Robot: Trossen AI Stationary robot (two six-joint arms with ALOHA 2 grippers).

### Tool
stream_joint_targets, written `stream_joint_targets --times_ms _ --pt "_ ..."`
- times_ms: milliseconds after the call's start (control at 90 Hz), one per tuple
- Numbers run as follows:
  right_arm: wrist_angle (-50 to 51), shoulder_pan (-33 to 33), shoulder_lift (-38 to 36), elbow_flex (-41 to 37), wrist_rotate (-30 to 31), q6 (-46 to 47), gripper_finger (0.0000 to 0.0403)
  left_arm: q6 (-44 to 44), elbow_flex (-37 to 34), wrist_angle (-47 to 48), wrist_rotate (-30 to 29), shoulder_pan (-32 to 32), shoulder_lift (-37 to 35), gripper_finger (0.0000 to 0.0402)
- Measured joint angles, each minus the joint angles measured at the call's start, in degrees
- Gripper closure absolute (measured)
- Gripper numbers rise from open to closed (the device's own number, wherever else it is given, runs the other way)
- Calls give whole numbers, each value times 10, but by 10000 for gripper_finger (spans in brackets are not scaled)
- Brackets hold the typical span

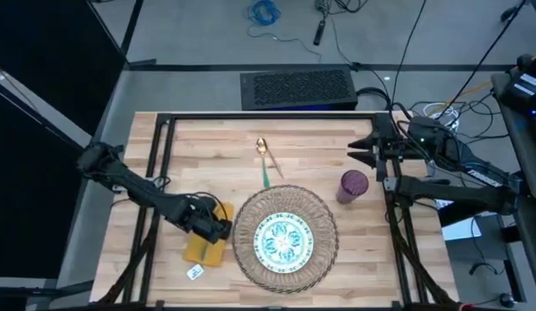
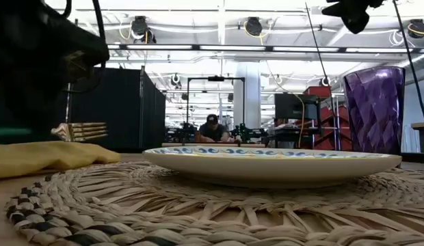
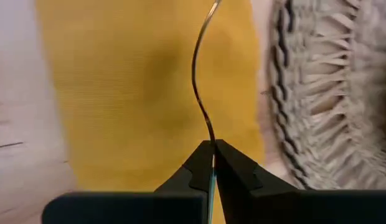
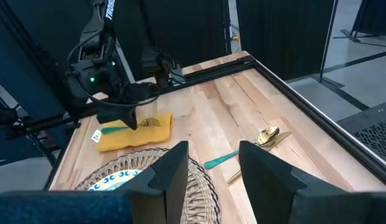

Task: Set table place
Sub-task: Put the green table fork on top of the folded yellow table napkin

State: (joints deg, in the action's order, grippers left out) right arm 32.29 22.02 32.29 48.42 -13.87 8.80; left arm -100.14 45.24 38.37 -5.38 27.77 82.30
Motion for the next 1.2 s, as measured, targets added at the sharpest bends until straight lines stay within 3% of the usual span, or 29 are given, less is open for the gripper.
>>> stream_joint_targets --times_ms 311,578,844,1200 --pt "0 0 0 0 0 0 273 -16 -44 -71 3 -3 2 401" --pt "0 0 0 0 0 0 273 -60 -53 -60 -32 -3 2 401" --pt "0 0 0 0 0 0 273 -61 -53 -66 9 -3 2 402" --pt "0 0 0 0 0 0 273 -60 -44 -63 12 -3 2 401"
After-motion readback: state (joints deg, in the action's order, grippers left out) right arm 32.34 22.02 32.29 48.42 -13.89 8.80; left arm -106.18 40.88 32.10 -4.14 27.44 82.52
